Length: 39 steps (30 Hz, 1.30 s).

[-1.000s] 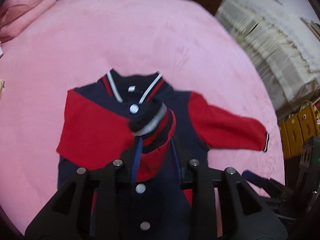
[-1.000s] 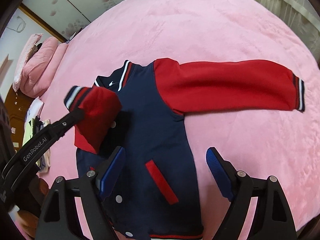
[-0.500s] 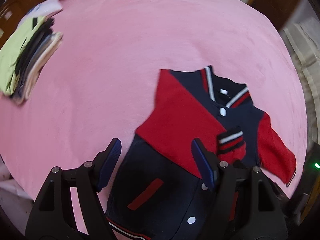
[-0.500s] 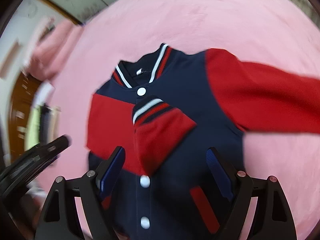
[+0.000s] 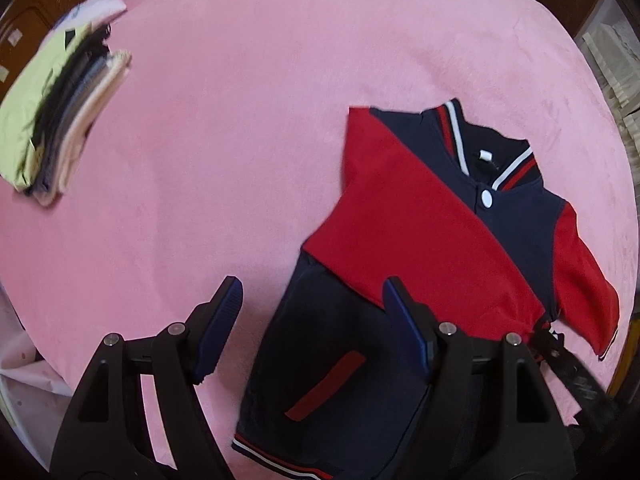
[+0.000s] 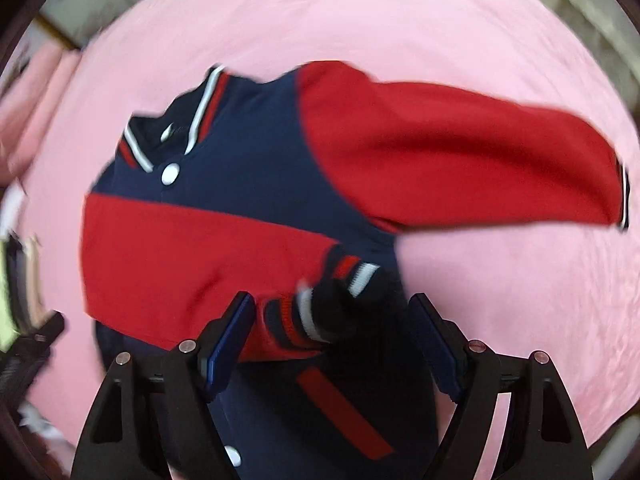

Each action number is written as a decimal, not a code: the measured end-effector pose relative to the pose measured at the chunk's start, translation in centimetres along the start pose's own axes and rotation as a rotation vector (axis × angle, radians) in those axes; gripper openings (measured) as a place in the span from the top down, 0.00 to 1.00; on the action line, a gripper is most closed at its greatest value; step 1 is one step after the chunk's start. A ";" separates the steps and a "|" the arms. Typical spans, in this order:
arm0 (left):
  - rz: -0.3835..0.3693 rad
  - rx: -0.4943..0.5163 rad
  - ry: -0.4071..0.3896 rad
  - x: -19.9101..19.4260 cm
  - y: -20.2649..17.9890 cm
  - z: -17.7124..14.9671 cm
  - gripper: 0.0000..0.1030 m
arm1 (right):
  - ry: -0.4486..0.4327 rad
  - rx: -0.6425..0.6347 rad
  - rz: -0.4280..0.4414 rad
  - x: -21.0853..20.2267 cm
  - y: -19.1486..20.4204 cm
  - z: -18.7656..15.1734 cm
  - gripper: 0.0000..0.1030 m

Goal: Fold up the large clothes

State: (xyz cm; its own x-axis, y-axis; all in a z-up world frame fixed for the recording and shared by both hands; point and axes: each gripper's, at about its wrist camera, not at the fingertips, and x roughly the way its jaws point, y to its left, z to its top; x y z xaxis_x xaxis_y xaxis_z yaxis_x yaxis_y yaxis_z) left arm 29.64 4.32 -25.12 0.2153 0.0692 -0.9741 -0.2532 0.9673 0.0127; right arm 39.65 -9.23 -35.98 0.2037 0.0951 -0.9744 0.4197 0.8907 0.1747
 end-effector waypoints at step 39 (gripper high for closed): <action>0.042 -0.079 0.001 0.7 10.7 4.8 0.32 | -0.257 -0.613 0.694 -8.1 18.6 0.1 0.85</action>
State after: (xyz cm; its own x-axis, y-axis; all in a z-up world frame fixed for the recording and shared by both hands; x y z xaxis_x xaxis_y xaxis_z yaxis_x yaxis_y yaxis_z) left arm 31.61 15.91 -24.58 0.2018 0.1094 -0.9733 -0.3357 0.9413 0.0362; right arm 45.89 6.55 -24.78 0.4511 0.6531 -0.6083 -0.3880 0.7573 0.5253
